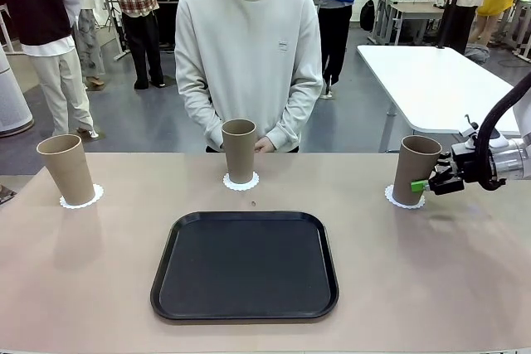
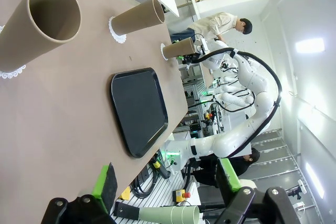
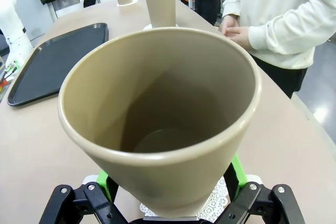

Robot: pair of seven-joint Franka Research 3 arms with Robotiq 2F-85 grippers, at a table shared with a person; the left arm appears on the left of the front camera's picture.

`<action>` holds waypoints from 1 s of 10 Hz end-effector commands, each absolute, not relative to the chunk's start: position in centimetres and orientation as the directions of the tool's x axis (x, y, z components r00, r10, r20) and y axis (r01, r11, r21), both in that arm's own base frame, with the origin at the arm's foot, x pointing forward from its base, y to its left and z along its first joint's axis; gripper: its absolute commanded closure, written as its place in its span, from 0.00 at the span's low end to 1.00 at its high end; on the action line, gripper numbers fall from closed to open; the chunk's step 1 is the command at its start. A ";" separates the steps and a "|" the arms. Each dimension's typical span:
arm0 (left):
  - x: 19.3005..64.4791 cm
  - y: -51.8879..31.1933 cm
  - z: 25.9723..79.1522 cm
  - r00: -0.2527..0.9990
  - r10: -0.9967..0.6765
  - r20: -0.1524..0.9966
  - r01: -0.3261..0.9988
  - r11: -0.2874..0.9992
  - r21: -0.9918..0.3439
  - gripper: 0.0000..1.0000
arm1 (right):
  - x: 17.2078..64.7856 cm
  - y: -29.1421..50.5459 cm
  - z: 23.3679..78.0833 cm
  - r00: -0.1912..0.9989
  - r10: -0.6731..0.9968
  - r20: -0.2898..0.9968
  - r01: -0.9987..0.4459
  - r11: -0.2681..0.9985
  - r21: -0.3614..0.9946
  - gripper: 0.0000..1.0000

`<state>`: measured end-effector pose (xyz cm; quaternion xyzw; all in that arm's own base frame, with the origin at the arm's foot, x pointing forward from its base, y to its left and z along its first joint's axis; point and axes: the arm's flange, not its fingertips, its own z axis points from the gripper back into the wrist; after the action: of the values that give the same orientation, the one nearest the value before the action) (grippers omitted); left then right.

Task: Place coasters on the table and set cups on them.
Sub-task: Take one Reusable plastic cup from the Flat Tray and place it on a coaster set by the human.

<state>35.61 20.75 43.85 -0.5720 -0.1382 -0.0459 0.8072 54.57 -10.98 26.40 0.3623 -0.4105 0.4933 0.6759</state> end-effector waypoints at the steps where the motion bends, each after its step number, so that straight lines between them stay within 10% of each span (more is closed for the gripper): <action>1: 35.6 20.7 43.9 0.954 0.091 0.286 0.241 0.338 -0.910 0.00 | 55.2 -11.7 25.9 0.168 0.400 0.901 -0.967 0.246 0.071 0.00; 10: 35.6 20.7 43.9 0.954 0.091 0.286 0.241 0.338 -0.910 0.00 | 54.2 -15.3 26.1 0.224 0.448 0.866 -0.946 0.313 0.082 0.00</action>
<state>35.61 20.75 43.85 -0.5720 -0.1381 -0.0459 0.8072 54.13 -14.65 25.70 0.3298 -0.4023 0.4836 0.7039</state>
